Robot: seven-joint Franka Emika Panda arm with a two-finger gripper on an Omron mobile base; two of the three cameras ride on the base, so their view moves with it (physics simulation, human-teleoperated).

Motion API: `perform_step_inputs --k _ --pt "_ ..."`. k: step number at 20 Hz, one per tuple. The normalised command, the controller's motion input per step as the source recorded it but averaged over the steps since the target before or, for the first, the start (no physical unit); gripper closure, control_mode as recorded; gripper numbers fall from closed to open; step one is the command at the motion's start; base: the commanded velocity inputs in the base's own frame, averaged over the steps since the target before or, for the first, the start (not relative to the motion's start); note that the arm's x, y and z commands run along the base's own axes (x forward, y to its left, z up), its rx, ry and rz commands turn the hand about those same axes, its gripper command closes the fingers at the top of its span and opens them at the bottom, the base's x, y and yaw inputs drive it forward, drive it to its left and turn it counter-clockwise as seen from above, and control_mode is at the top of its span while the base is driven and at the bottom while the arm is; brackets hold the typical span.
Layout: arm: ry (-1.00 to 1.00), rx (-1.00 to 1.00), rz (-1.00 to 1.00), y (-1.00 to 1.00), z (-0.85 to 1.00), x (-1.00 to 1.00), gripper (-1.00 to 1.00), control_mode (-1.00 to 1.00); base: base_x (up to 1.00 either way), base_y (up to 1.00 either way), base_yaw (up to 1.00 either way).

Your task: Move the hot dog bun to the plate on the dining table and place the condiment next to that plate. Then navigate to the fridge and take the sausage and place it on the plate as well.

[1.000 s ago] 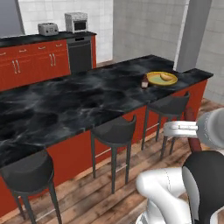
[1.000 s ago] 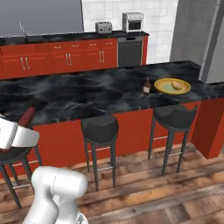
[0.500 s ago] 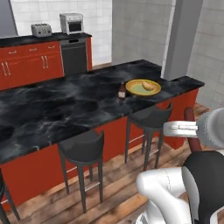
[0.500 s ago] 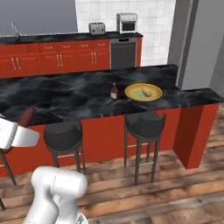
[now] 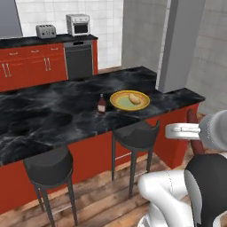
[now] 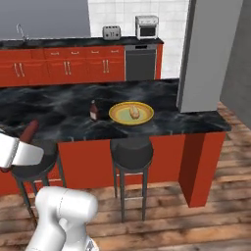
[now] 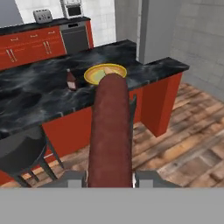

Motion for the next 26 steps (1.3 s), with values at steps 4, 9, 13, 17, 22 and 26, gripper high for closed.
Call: perform_step_inputs --k 4,9,13,17,22,26 --pt "0.0 0.0 0.0 0.0 0.0 0.0 1.0 1.0 0.92 -0.66 0.36" --pt "0.0 0.0 0.0 0.0 0.0 0.0 1.0 1.0 0.9 -0.62 0.38" --pt "0.0 0.0 0.0 0.0 0.0 0.0 1.0 1.0 0.91 -0.58 0.34" --pt "0.0 0.0 0.0 0.0 0.0 0.0 1.0 1.0 1.0 -0.26 0.2" --pt "0.02 0.03 0.01 0.0 0.0 0.2 1.0 -1.0 0.8 0.0 0.06" --pt "0.19 0.11 0.09 0.0 -0.18 1.0 1.0 -1.0 0.0 0.0 0.0"
